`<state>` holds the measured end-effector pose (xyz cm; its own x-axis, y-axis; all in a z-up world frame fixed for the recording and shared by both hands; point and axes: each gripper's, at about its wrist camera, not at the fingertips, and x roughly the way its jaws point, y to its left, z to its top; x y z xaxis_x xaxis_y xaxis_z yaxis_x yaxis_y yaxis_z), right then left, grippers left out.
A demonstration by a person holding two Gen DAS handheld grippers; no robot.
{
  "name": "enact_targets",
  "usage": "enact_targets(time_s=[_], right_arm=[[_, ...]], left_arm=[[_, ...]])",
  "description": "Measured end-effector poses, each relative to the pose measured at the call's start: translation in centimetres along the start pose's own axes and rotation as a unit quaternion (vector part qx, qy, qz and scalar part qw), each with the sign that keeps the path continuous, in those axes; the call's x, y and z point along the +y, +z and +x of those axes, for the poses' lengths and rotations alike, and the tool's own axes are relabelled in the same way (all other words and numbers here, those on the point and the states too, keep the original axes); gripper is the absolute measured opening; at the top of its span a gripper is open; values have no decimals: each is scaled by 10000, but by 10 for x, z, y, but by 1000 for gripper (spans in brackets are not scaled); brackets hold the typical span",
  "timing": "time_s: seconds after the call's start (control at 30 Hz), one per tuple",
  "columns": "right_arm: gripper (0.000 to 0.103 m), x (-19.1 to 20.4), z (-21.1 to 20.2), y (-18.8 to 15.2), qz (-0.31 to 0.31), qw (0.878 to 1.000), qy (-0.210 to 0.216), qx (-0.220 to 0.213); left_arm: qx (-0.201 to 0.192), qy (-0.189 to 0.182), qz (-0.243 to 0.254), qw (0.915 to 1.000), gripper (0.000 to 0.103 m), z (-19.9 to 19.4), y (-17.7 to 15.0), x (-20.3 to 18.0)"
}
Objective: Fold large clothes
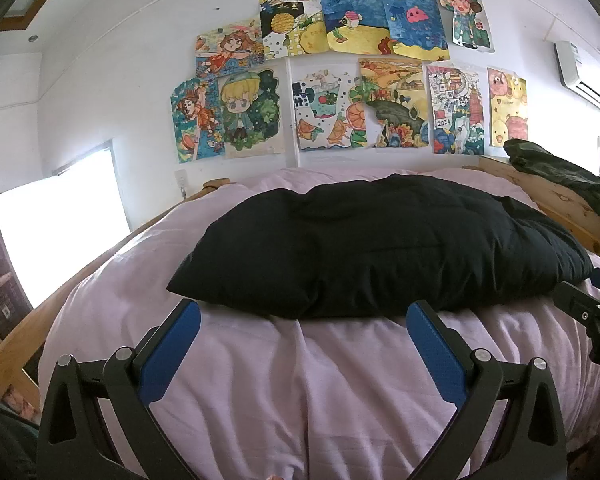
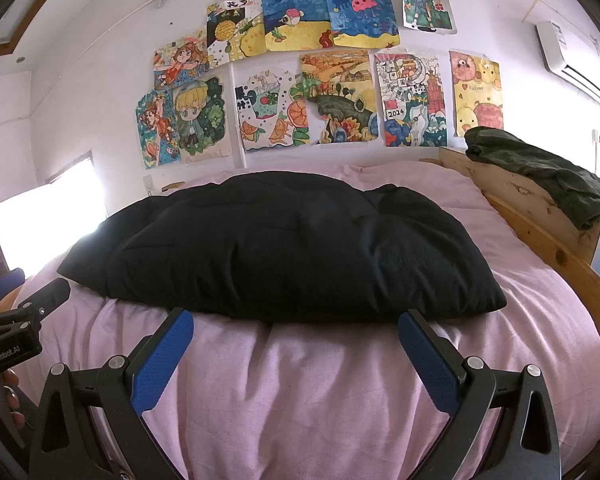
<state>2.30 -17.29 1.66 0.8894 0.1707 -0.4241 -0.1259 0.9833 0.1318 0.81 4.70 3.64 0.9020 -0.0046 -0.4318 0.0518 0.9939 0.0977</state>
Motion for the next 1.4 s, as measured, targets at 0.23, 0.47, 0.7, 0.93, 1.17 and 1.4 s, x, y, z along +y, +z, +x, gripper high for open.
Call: enact_targets(time_s=[0.23, 0.47, 0.7, 0.93, 1.17, 1.4], right_arm=[[103, 0, 0, 0, -1, 10000, 0, -3], [103, 0, 0, 0, -7, 10000, 5, -2], [103, -1, -1, 0, -1, 10000, 4, -1], [103, -1, 0, 0, -6, 10000, 9, 1], [103, -1, 0, 0, 1, 10000, 3, 0], [103, -1, 0, 0, -8, 10000, 7, 1]], left_arm=[[0, 2, 6, 10000, 101, 0, 0, 0], [-1, 0, 8, 10000, 101, 0, 0, 1], [6, 1, 17, 10000, 101, 1, 0, 1], [-1, 0, 20, 10000, 101, 0, 0, 2], [14, 1, 13, 10000, 101, 2, 0, 3], [13, 1, 21, 10000, 101, 3, 0, 4]])
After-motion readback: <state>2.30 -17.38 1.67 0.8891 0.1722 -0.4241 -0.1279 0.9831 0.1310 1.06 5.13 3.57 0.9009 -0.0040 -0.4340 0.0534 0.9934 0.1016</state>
